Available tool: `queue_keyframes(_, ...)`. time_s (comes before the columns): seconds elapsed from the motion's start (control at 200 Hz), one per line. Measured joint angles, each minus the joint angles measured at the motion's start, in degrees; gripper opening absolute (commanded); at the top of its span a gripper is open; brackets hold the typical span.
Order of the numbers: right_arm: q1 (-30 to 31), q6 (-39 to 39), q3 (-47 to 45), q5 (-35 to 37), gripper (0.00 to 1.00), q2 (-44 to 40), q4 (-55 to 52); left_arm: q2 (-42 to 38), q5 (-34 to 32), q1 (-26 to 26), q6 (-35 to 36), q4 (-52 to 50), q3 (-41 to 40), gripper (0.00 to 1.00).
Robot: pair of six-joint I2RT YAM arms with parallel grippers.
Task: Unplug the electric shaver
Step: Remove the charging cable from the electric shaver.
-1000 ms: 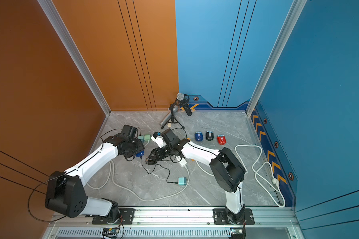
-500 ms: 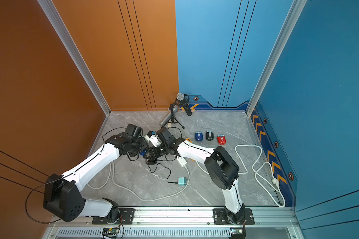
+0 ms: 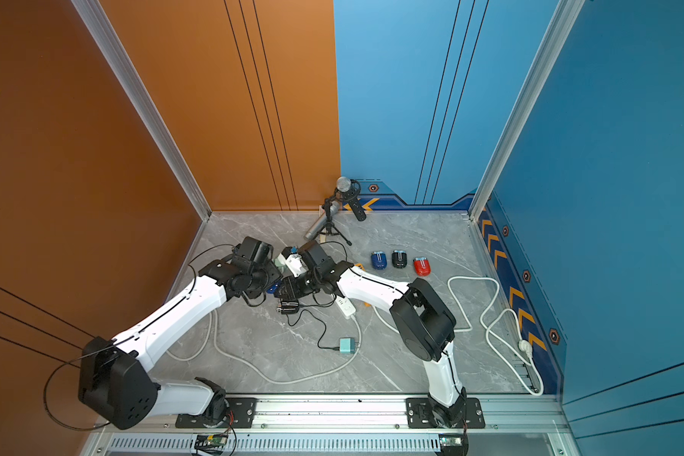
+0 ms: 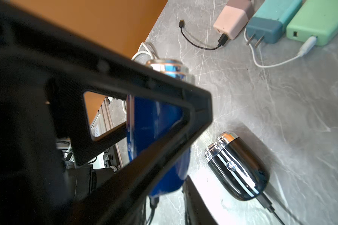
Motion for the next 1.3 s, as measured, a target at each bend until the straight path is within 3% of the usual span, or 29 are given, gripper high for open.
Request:
queue_keyframes(0.4,-0.76,4.48,0.00,-2.64,0.16,0.66,2.60,-0.07,-1.92,-0.22,-4.07,0.92,-0.02,0.45)
queue_keyframes(0.656,-1.31,7.08,0.63,-4.76,0.09,1.03,3.52,-1.25,-6.54,-1.84,-5.55,1.22,-0.13,0.45)
queue_keyframes(1.011,-2.27,8.44,0.76,-6.08,0.06,1.03,3.43,-0.72,-9.20,-2.71,-6.36,1.95,0.46,0.45)
queue_keyframes(1.301,-2.93,8.02,-1.57,-5.03,0.05,-0.70,3.67,0.90,-7.76,-2.62,-7.26,2.14,1.46,0.45)
